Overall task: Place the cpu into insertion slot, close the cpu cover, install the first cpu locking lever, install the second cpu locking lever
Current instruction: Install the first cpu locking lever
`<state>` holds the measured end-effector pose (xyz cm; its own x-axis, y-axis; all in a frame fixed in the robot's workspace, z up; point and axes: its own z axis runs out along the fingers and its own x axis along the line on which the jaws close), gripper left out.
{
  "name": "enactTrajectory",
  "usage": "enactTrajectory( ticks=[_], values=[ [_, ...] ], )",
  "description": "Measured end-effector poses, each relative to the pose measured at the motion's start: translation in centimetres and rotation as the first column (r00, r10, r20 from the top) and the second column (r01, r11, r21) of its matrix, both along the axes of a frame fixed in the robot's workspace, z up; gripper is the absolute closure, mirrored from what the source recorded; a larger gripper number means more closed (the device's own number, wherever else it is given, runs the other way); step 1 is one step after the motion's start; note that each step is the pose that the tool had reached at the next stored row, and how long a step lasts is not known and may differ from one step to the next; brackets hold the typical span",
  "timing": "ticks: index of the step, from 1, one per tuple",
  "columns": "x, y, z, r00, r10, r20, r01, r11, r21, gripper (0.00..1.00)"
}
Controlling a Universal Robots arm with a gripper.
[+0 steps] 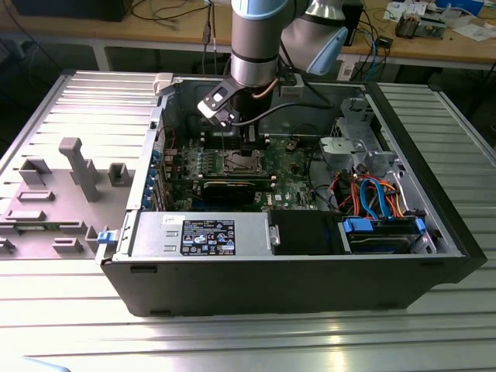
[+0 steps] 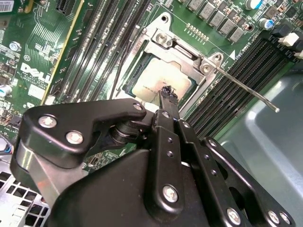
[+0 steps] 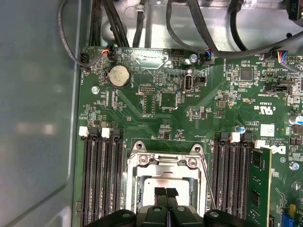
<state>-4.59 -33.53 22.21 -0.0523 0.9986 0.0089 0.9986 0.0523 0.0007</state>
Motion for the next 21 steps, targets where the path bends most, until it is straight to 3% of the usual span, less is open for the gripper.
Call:
enactTrajectory(
  ticks=[21],
  values=[
    [0.00, 0.00, 1.23, 1.0000, 0.000, 0.0001, 0.000, 1.0000, 0.0001, 0.89]
  ],
)
